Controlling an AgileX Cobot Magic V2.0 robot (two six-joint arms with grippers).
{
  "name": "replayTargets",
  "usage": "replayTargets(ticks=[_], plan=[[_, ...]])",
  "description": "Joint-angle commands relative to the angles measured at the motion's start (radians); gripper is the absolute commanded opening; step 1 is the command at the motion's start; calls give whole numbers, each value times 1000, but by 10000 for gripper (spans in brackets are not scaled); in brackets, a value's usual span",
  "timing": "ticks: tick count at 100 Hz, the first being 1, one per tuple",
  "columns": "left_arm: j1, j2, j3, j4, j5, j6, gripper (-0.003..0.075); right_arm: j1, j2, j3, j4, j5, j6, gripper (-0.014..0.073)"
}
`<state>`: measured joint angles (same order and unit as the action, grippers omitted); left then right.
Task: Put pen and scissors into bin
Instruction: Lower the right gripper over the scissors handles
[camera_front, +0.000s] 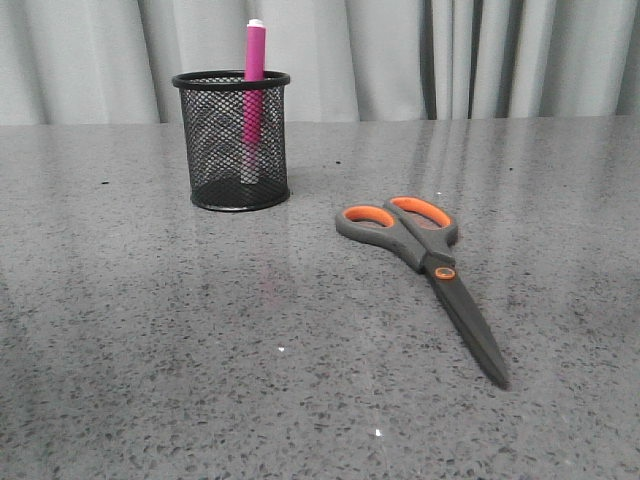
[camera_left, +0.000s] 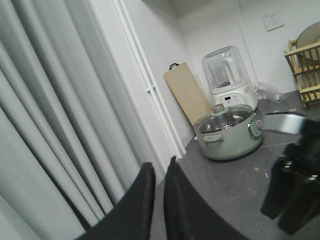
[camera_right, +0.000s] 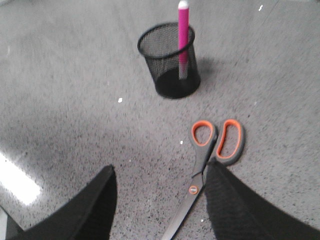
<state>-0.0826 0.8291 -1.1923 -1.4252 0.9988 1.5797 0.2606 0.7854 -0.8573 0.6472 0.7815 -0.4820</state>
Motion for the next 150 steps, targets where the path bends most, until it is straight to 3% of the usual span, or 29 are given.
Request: replayTargets(ticks=[1,16,26,44,51,66,128,150], plan=[[-49,-138,40,22,-110,-24,20,7,89,-82,29,-4,-24,360],[-66,-367,190,57,-229,-26,20,84,220,-161,-47,1,-24,360],[-66,-510,299,59,-311,-47,20,171,294,-223,-174,3,2,360],[-66,-685,448,80,-383,-158,20,353,427,-339,-630,80,363,360],[-66,-714,475,91,-375,-185,20,389,476,-379,-720,139,454,359],[-66,-723,489,98,-344,-227,20,394,585,-425,-736,213,472,360],[-66,-723,489,98,-206,-229,20,392,809,-427,-740,161,709,365],[-66,-723,489,98,-190,-229,20,392,851,-427,-738,170,749,462]])
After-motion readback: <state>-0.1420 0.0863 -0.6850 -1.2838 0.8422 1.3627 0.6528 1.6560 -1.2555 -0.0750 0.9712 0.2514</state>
